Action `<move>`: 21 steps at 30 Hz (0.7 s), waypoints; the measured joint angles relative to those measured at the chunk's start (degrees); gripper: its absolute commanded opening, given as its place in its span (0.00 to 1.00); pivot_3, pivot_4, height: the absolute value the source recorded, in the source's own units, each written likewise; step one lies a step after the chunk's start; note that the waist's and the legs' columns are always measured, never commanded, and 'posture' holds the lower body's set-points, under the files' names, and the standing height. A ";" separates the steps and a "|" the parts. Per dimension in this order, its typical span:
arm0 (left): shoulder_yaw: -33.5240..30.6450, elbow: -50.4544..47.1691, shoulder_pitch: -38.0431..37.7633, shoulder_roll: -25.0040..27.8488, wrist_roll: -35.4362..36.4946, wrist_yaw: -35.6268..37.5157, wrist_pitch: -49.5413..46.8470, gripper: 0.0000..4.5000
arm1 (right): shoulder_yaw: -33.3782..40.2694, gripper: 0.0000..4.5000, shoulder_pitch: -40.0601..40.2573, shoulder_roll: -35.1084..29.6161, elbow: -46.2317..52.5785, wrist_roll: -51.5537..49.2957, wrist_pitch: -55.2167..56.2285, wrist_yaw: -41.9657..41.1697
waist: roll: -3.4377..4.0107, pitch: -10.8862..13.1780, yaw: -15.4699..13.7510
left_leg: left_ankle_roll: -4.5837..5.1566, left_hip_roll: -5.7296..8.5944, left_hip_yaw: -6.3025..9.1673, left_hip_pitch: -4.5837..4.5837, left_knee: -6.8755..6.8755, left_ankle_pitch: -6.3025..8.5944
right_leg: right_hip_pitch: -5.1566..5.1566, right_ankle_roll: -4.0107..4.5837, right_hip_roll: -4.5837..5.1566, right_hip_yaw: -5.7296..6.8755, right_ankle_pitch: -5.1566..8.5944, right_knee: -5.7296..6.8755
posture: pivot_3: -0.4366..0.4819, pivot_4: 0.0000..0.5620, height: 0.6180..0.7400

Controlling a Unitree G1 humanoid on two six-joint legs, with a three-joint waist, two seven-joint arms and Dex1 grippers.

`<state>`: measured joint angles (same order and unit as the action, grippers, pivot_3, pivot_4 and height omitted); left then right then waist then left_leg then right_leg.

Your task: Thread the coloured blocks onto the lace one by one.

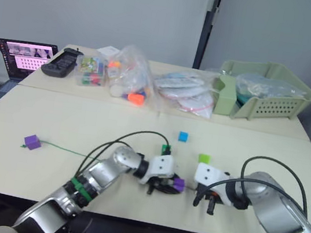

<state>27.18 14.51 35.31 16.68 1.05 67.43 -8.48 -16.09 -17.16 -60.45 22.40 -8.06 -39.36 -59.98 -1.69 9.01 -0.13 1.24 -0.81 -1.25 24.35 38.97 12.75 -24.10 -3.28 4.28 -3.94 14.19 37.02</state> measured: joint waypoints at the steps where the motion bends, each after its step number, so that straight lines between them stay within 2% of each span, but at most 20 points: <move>1: -1.38 -0.16 -0.49 2.29 1.01 1.11 0.89 0.30 | 0.13 0.00 0.01 -0.02 -0.44 -0.01 0.01 -0.16 | 0.00 0.00 0.10 | 0.00 -0.02 0.01 0.00 0.00 0.00 | -0.01 0.01 -0.01 0.01 0.00 0.00 | 0.48 0.27 0.95; 10: -13.03 3.59 -1.26 16.39 3.79 3.04 5.67 0.30 | 0.51 0.00 -0.96 0.57 -1.80 -0.02 0.35 -1.93 | 0.00 0.00 0.13 | 0.00 -0.01 -0.03 0.00 0.01 0.00 | -0.02 0.01 0.01 0.03 0.00 0.00 | 0.48 0.27 0.95; 13: -15.01 5.96 -2.32 20.02 4.75 5.91 8.62 0.30 | 0.42 0.00 -2.26 1.18 -2.86 0.06 0.56 -2.35 | 0.00 0.00 0.23 | 0.00 -0.01 -0.08 0.01 0.01 0.00 | -0.02 0.01 0.04 0.03 0.00 0.01 | 0.48 0.27 0.95; 17: -17.41 11.59 -4.75 27.74 6.65 12.95 14.94 0.30 | 0.37 0.00 -2.86 1.80 -3.49 0.13 1.48 -3.03 | -0.01 0.01 0.69 | 0.00 -0.06 -0.09 -0.01 -0.04 0.00 | -0.07 0.06 0.01 0.08 0.02 0.04 | 0.48 0.27 0.95; 21: -18.69 19.34 -4.23 32.03 6.78 16.54 21.60 0.30 | 0.40 0.00 -2.76 1.84 -3.60 0.11 1.62 -3.48 | 0.00 0.00 0.83 | 0.00 -0.08 -0.14 -0.05 -0.04 0.00 | -0.05 0.06 0.02 0.08 0.03 0.04 | 0.48 0.27 0.95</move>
<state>8.50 33.85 31.08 48.70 7.83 83.97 13.12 -15.70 -19.92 -58.62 18.80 -7.95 -37.74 -63.46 -1.69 9.01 0.70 1.25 -0.89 -1.39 24.30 38.93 12.75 -24.14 -3.22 4.30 -3.86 14.22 37.06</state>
